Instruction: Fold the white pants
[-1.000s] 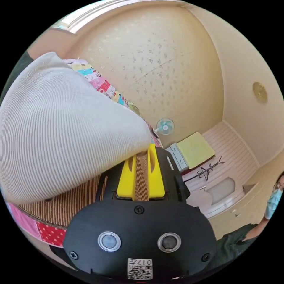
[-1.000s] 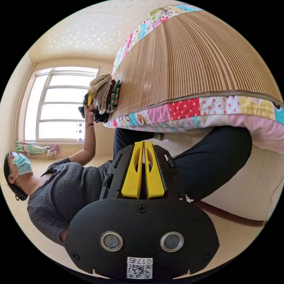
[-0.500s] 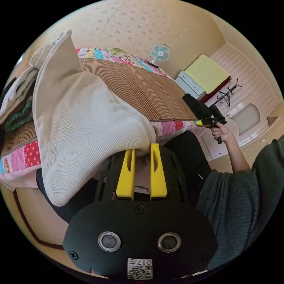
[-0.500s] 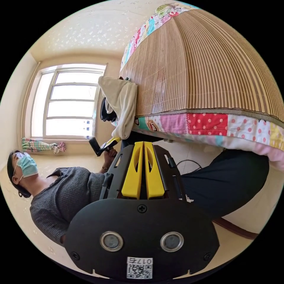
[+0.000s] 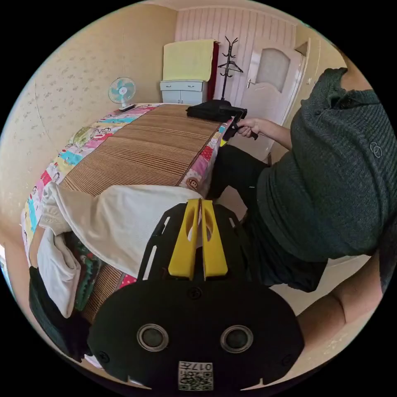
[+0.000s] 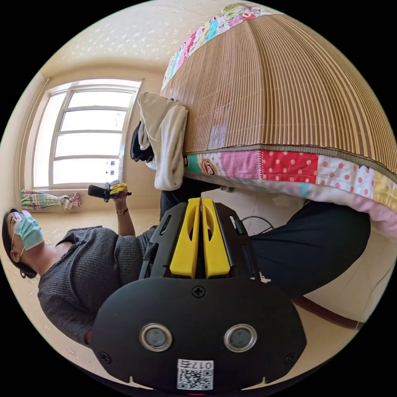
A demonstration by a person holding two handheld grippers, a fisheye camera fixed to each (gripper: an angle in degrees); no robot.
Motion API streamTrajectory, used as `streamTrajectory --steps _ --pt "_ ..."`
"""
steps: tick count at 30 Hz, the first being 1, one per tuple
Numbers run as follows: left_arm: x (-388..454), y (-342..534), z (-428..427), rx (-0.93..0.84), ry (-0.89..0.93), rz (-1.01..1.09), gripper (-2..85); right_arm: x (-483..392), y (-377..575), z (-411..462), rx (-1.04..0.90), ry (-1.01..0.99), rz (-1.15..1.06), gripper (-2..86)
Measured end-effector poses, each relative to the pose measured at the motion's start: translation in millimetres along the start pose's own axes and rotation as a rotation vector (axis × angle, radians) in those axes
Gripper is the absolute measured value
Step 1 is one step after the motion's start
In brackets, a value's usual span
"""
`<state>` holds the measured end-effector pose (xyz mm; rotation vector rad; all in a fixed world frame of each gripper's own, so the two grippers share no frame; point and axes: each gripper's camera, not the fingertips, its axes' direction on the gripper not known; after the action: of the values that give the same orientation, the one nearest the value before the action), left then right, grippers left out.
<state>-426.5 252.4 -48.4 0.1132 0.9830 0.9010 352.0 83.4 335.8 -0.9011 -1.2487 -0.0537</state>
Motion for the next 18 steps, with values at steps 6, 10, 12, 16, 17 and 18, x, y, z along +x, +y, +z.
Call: streamTrajectory --steps 6,10,12,16,17,18 --pt "-150.6 46.8 45.8 0.03 -0.403 -0.742 6.6 3.9 4.1 26.1 0.012 -0.095 -0.036 0.5" --pt "-215.7 54.1 135.7 -0.14 -0.304 -0.832 11.5 -17.3 5.2 48.8 -0.02 -0.073 -0.125 0.7" --pt "-218.6 51.1 155.8 -0.067 -0.161 -0.882 9.1 -22.9 9.5 57.8 -0.023 -0.048 -0.147 0.9" --pt "-135.6 -11.1 169.6 0.015 -0.101 -0.628 4.0 -28.3 13.7 78.6 0.022 0.005 -0.166 3.0" --pt "-119.8 -20.0 174.3 -0.004 -0.118 -0.592 4.0 -31.6 7.7 85.5 0.036 0.018 -0.173 4.1" --pt "-89.7 -34.3 185.1 -0.048 -0.14 -0.513 3.9 -33.8 3.1 89.4 0.04 0.022 -0.18 5.1"
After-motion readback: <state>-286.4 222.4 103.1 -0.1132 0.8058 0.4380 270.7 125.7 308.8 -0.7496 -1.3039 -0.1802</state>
